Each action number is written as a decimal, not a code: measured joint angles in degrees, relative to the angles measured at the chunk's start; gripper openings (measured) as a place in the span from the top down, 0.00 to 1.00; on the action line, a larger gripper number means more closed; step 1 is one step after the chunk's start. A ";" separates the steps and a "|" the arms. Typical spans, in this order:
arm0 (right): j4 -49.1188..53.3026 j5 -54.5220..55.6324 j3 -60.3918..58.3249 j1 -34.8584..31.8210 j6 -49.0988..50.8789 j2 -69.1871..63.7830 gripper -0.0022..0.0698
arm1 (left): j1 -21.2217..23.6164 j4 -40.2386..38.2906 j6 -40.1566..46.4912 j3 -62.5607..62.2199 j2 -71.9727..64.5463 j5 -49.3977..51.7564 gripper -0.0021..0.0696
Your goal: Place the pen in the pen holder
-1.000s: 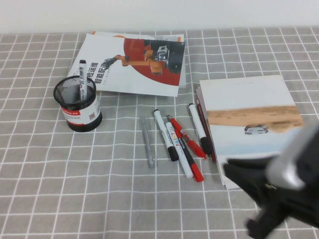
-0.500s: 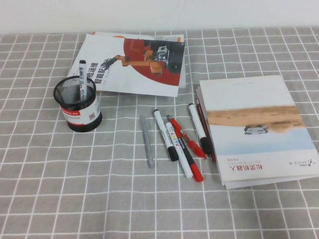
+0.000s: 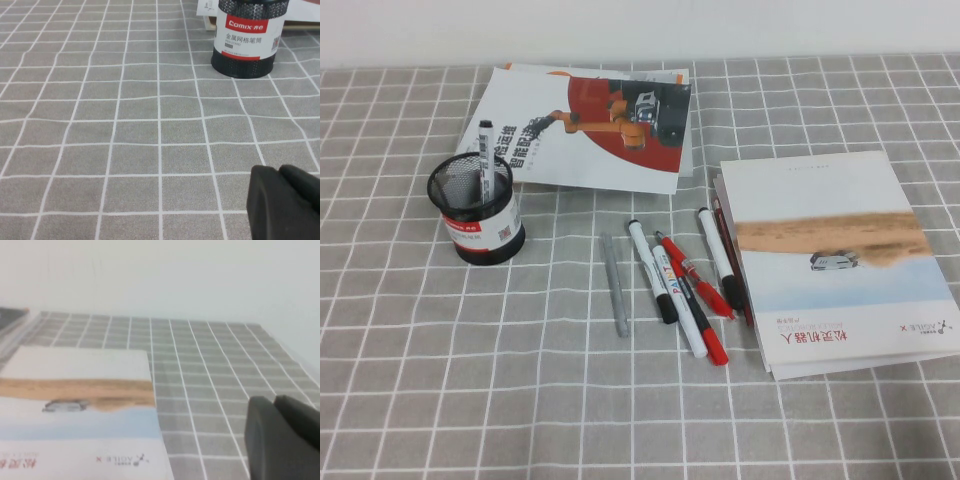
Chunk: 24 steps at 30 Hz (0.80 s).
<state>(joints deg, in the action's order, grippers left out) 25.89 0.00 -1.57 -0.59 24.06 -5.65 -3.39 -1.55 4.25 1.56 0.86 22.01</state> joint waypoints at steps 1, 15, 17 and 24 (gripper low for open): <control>0.00 -0.76 0.00 0.00 0.14 0.00 0.99 | 0.00 0.00 0.00 0.00 0.00 0.00 0.98; -22.96 -18.31 0.00 1.77 -15.62 6.06 0.99 | 0.00 0.00 0.00 0.00 0.00 0.00 0.98; -24.99 -20.08 0.00 1.77 -16.39 6.06 0.99 | 0.00 0.00 0.00 0.00 0.00 0.00 0.98; -28.69 -20.90 0.00 2.16 -20.25 6.06 0.99 | 0.00 0.00 0.00 0.00 0.00 0.00 0.98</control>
<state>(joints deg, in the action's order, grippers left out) -2.80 -20.90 -1.57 1.57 3.80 0.41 -3.39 -1.55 4.25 1.56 0.86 22.01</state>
